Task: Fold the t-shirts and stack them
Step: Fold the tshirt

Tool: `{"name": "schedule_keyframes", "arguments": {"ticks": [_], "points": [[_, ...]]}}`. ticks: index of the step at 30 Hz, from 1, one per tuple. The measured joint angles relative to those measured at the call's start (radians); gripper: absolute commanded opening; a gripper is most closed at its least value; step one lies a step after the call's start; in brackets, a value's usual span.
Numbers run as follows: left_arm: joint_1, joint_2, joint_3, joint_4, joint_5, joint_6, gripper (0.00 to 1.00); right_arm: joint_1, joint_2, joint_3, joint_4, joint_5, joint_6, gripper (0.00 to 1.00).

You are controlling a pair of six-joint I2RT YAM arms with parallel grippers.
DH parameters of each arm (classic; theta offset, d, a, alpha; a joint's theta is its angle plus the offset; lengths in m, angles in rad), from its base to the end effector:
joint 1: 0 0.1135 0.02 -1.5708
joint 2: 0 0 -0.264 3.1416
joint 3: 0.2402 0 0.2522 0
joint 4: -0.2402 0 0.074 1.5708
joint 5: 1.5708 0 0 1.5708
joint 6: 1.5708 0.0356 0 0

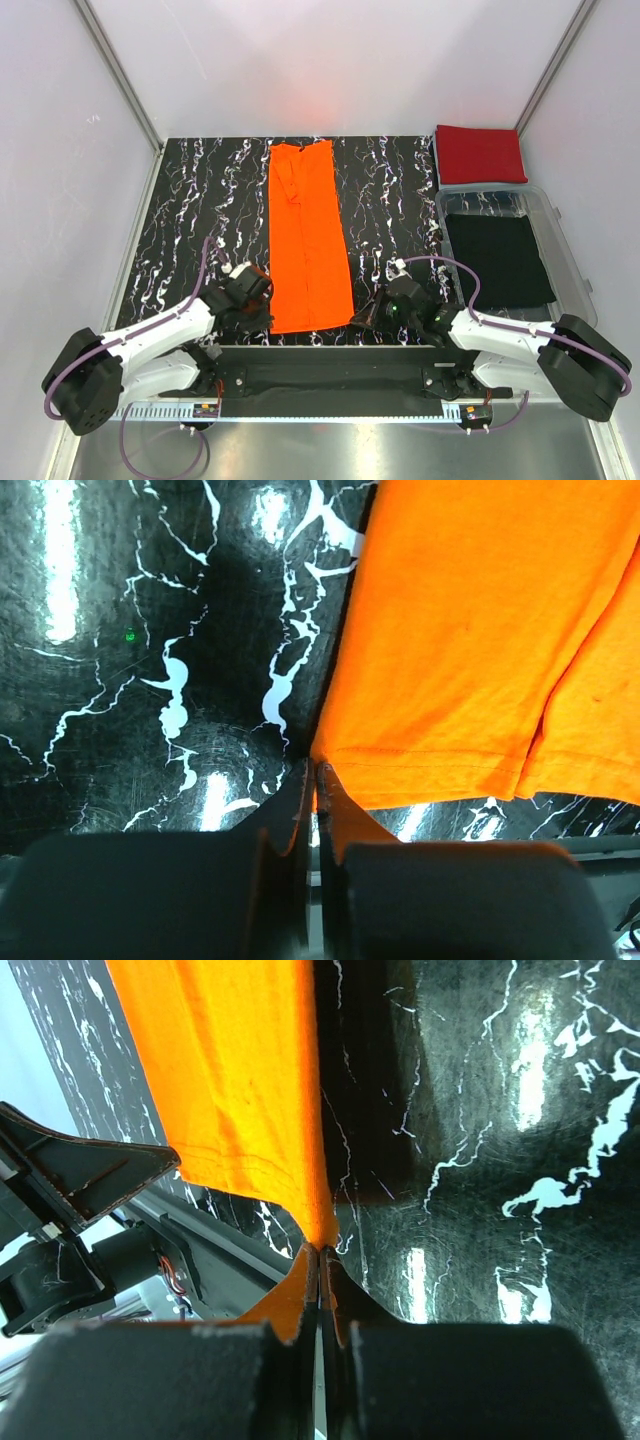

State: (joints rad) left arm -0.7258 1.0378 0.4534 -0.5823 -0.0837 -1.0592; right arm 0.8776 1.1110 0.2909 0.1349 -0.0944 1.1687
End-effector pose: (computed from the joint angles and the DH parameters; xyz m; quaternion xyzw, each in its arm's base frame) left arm 0.1264 -0.1082 0.1551 -0.1707 0.9638 -0.1304 0.1577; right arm 0.1243 0.1549 0.1426 0.1109 0.8959 0.3876 0.1865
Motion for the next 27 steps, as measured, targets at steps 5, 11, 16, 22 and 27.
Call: {"name": "schedule_keyframes", "arguments": {"ticks": [5,11,16,22,27], "points": [[0.0,0.02,0.025,-0.007,0.004,0.013,0.0,0.0,-0.005,0.003,-0.025,0.005,-0.002,0.0],[0.009,0.111,0.137,-0.005,0.031,0.075,0.0,0.0,0.018,0.122,-0.143,0.01,-0.048,0.0],[0.095,0.185,0.222,0.005,0.089,0.15,0.0,-0.002,0.069,0.25,-0.191,0.03,-0.109,0.0],[0.226,0.302,0.315,-0.002,0.141,0.244,0.0,-0.115,0.239,0.423,-0.243,-0.032,-0.233,0.0],[0.304,0.443,0.454,0.009,0.188,0.312,0.0,-0.219,0.374,0.577,-0.294,-0.084,-0.359,0.0]]}}
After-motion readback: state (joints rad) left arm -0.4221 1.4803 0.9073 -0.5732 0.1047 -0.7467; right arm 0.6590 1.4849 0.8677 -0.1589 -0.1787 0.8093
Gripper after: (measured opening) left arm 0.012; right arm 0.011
